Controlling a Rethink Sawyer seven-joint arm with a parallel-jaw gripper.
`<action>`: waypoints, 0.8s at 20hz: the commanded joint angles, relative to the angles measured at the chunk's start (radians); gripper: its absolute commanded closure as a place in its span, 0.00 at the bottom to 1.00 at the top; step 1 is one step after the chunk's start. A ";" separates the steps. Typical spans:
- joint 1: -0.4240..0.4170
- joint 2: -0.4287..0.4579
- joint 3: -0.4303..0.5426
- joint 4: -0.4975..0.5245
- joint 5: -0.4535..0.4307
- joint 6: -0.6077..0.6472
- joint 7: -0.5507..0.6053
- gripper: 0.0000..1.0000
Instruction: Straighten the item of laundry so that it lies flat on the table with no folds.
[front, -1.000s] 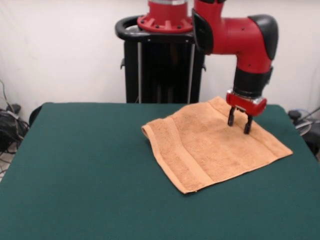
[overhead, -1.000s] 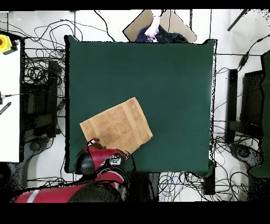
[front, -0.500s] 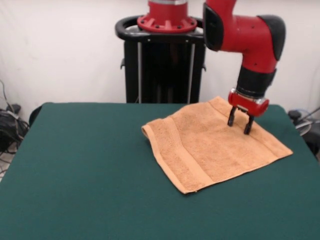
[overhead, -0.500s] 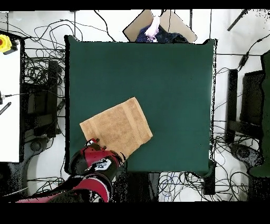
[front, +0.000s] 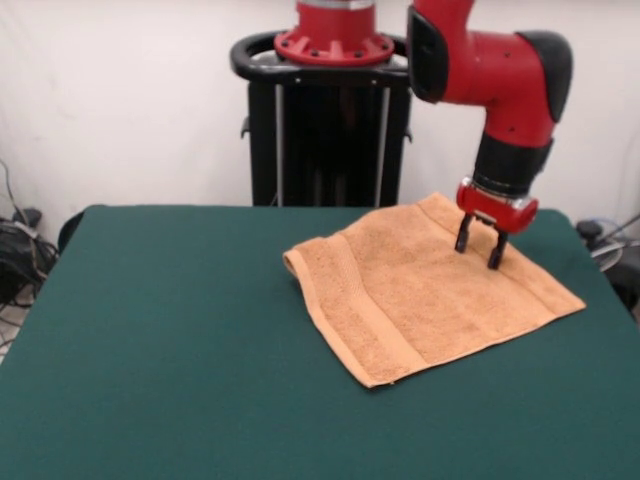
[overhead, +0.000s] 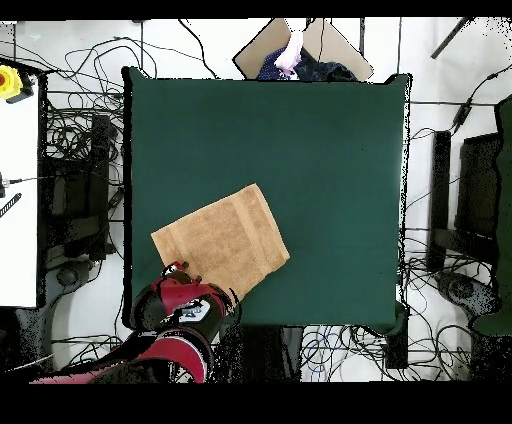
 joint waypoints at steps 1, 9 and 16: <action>-0.067 0.194 0.135 -0.352 0.072 -0.166 0.090 0.00; -0.136 0.195 0.247 -0.362 0.019 -0.213 0.130 0.00; -0.104 0.203 0.231 -0.395 0.072 -0.228 0.151 0.00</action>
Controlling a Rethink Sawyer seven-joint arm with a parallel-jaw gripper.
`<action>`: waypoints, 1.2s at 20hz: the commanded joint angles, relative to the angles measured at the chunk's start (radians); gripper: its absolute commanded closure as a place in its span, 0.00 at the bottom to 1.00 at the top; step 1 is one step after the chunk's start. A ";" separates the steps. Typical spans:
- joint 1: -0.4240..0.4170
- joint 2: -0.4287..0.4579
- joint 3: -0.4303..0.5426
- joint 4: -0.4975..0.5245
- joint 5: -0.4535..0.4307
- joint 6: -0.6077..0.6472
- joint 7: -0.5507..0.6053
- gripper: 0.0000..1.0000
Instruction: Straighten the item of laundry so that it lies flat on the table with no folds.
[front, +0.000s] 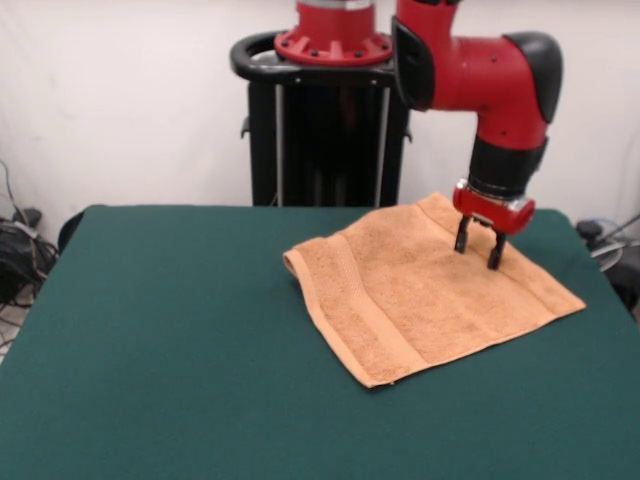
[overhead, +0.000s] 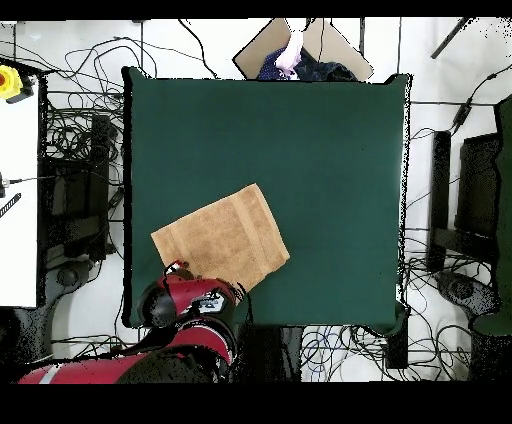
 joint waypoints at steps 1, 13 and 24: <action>-0.006 0.215 0.164 -0.403 0.156 -0.248 0.152 0.00; 0.005 0.251 0.185 -0.497 0.205 -0.245 0.153 0.00; -0.032 0.264 0.249 -0.531 0.163 -0.298 0.172 0.00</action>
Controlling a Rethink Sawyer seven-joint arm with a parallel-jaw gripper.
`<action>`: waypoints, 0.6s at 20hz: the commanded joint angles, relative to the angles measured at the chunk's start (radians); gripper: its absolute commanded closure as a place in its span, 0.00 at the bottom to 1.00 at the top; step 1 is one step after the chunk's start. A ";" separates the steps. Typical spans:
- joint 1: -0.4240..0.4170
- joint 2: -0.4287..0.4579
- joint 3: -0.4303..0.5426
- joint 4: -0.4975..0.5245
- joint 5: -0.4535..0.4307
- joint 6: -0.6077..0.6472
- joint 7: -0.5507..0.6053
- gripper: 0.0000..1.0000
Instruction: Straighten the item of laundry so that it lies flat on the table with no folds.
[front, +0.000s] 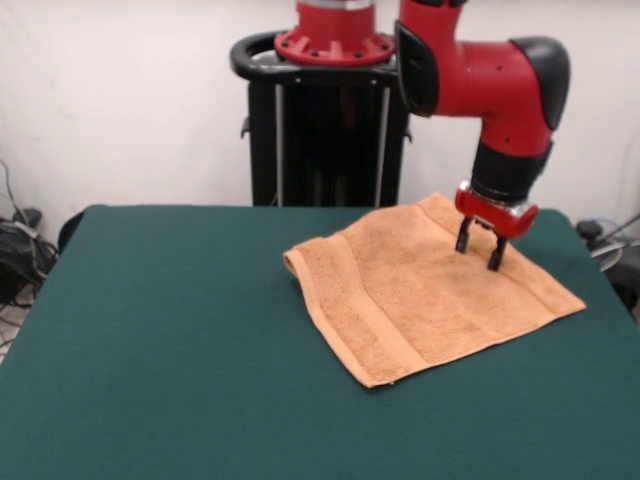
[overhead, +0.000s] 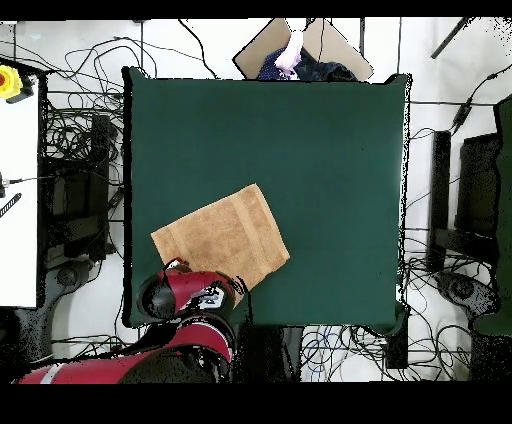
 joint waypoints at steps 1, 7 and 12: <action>-0.028 0.263 0.247 -0.495 0.150 -0.399 0.172 0.00; -0.051 0.195 0.252 -0.442 0.123 -0.238 0.118 0.00; -0.041 0.111 0.216 -0.371 0.125 -0.073 0.096 0.00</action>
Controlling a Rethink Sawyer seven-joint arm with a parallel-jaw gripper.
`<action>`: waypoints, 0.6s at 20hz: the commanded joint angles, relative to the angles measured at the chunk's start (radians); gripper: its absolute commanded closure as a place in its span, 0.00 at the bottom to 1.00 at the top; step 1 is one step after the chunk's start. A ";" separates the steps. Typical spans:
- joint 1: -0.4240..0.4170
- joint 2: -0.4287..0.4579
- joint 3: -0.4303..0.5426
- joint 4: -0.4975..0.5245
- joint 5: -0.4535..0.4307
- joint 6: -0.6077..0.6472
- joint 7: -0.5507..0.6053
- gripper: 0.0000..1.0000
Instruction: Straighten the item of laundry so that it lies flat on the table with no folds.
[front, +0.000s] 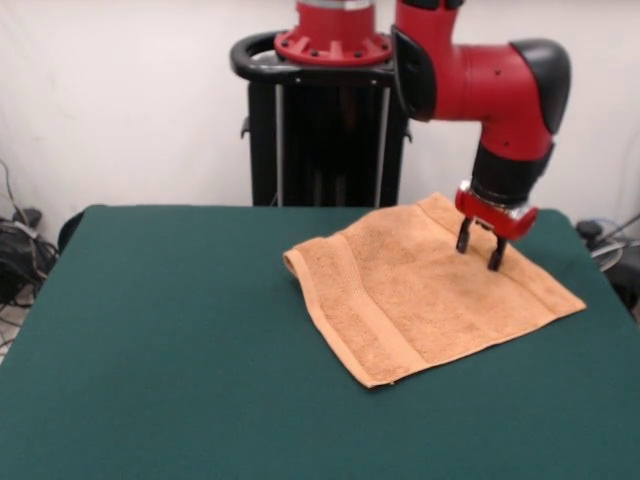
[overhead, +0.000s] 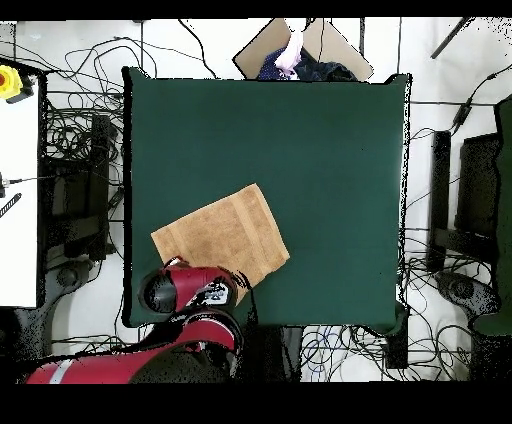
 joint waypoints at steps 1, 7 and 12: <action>-0.009 0.097 0.183 -0.340 0.122 -0.102 0.092 0.00; 0.009 -0.030 0.113 -0.229 0.101 0.132 0.086 0.00; -0.024 -0.179 0.094 -0.131 0.061 0.307 0.046 0.00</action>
